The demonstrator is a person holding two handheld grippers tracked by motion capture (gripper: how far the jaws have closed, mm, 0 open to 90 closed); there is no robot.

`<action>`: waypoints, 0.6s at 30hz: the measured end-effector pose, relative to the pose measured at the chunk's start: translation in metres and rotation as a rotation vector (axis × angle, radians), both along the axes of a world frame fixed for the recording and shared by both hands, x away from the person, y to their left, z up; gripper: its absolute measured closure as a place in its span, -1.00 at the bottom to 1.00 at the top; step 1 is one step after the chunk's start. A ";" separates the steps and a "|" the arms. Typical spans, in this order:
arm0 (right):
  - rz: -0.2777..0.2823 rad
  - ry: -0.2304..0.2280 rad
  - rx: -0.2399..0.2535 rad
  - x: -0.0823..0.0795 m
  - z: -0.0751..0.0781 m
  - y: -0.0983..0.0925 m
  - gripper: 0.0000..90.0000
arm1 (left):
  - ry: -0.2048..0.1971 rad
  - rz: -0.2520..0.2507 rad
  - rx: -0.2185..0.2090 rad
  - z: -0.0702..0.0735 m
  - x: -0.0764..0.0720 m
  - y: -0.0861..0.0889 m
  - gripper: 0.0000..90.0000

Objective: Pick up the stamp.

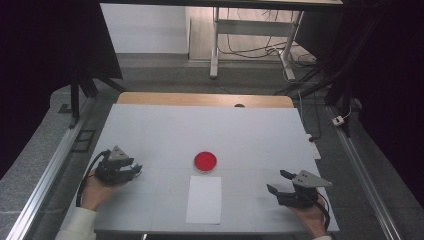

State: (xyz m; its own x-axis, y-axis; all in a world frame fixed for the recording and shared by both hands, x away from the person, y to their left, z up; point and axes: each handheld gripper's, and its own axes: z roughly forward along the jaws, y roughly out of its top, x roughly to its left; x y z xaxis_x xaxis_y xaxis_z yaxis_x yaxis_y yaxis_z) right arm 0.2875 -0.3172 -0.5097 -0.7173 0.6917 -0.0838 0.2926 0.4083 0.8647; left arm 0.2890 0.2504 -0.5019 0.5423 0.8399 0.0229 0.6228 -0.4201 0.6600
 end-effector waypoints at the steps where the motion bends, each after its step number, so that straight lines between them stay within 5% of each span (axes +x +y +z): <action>1: -0.002 -0.001 -0.002 0.000 0.000 0.000 -0.44 | 0.001 0.002 0.003 -0.001 0.000 0.000 0.24; 12: 0.004 -0.001 -0.011 0.000 -0.001 0.001 -0.44 | 0.011 -0.011 0.008 -0.003 0.000 0.001 0.62; 18: 0.008 -0.005 -0.015 0.000 -0.001 0.002 -0.43 | 0.011 -0.012 0.003 -0.003 0.000 0.001 0.66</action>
